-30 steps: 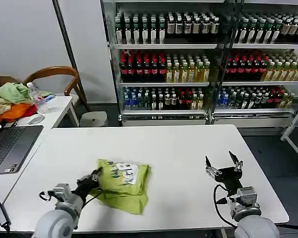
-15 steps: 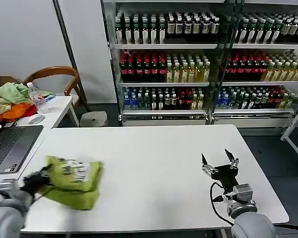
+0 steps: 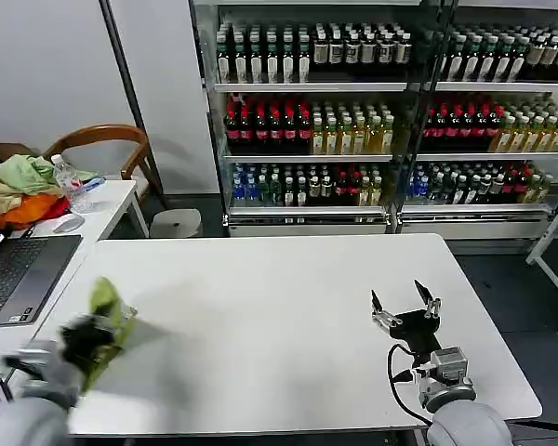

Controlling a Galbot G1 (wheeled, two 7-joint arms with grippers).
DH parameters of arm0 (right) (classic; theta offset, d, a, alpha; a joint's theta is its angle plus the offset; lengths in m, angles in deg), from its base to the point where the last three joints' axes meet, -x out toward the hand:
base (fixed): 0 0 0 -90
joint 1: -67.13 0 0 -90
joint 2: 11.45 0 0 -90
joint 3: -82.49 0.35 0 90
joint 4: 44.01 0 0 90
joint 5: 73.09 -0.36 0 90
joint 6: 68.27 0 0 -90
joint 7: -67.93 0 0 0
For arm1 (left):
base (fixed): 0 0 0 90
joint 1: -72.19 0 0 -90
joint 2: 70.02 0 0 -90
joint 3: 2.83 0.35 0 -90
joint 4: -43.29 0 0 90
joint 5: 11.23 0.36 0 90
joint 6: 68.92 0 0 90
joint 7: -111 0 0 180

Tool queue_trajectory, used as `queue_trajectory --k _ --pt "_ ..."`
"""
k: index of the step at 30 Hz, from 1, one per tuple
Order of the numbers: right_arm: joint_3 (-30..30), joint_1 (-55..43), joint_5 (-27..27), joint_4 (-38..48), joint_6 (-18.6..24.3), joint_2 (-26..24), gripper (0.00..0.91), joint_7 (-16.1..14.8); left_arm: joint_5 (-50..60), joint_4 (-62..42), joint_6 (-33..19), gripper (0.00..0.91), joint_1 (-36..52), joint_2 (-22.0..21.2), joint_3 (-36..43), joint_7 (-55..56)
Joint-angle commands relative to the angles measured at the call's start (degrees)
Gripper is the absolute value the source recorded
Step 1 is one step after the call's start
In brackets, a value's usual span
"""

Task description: Fold and organize the clothes.

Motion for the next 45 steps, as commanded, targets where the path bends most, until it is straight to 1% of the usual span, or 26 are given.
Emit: queue_trajectory --k 1,14,19,21,22,25,26,27,28,32,35,38,40,41,42,45 --pt "0.17 0.43 0.64 -0.17 -0.14 0.49 0.907 -0.01 10.39 2.34 -2.55 0.05 5.83 -14.13 30.9 0.91" --pt "1.29 -0.56 0.58 -0.41 -1.16 -0.3 0.907 -0.03 8.19 -4.75 -2.42 0.05 14.56 -17.48 30.89 4.33" --pt "1.53 -1.69 0.44 0.35 -1.43 -0.48 0.907 -0.27 6.65 -6.52 -1.22 0.05 16.75 -19.55 32.53 6.43" --pt "1.91 -2.26 -0.17 0.78 -1.59 -0.68 0.907 -0.43 4.19 -7.88 -0.92 0.05 18.43 -21.19 32.27 7.43" --pt "2.07 -2.63 -0.44 1.1 -1.68 -0.85 0.907 -0.52 0.78 -8.55 -0.3 0.05 19.3 -21.8 31.9 7.69" --pt "2.29 -3.47 -0.52 2.2 -1.68 -1.08 0.907 -0.63 -1.59 -10.69 -0.92 0.05 21.24 -22.97 31.3 7.79" --pt "2.28 -3.54 -0.54 2.28 -1.69 -1.07 0.907 -0.64 -2.22 -11.05 -0.89 0.322 21.6 -23.23 31.18 7.82" --pt "2.17 -3.65 -0.51 2.42 -1.7 -0.97 0.907 -0.73 -2.79 -11.95 -0.92 0.846 22.32 -23.65 30.98 7.8" --pt "2.04 -3.72 -0.48 2.52 -1.69 -0.91 0.907 -0.79 -3.38 -12.38 -1.89 0.907 22.66 -23.77 30.91 7.57" --pt "1.43 -4.22 -0.37 3.08 -1.63 -0.54 0.907 -1.19 -3.37 -13.18 -6.47 0.907 22.27 -23.0 32.01 4.97" --pt "1.13 -4.91 -0.39 3.78 -1.51 -0.42 0.907 -1.64 -2.58 -10.95 -8.35 0.907 20.91 -21.71 32.38 2.61" --pt "0.79 -5.39 -0.7 4.27 -1.49 -0.14 0.907 -2.13 -0.17 -6.52 -9.74 0.907 19.43 -19.35 30.94 0.33" --pt "0.26 -5.9 -1.47 4.98 -1.5 0.23 0.907 -3.04 7.48 -4.16 -10.76 0.907 18.36 -16.87 28.72 -2.01" --pt "-0.08 -6.18 -1.93 5.39 -1.52 0.36 0.907 -3.24 8.23 -3.64 -12.46 0.907 18.03 -15.67 26.87 -3.44" --pt "-0.78 -6.77 -3.17 6.2 -1.65 0.77 0.907 -3.26 10.64 -3.27 -12.69 0.907 17.76 -13.14 23.57 -3.97" --pt "-2.78 -7.9 -7.19 7.59 -3.18 2.0 0.907 -3.17 11.67 -5.86 -15.09 0.907 15.9 -8.68 15.72 -5.3"
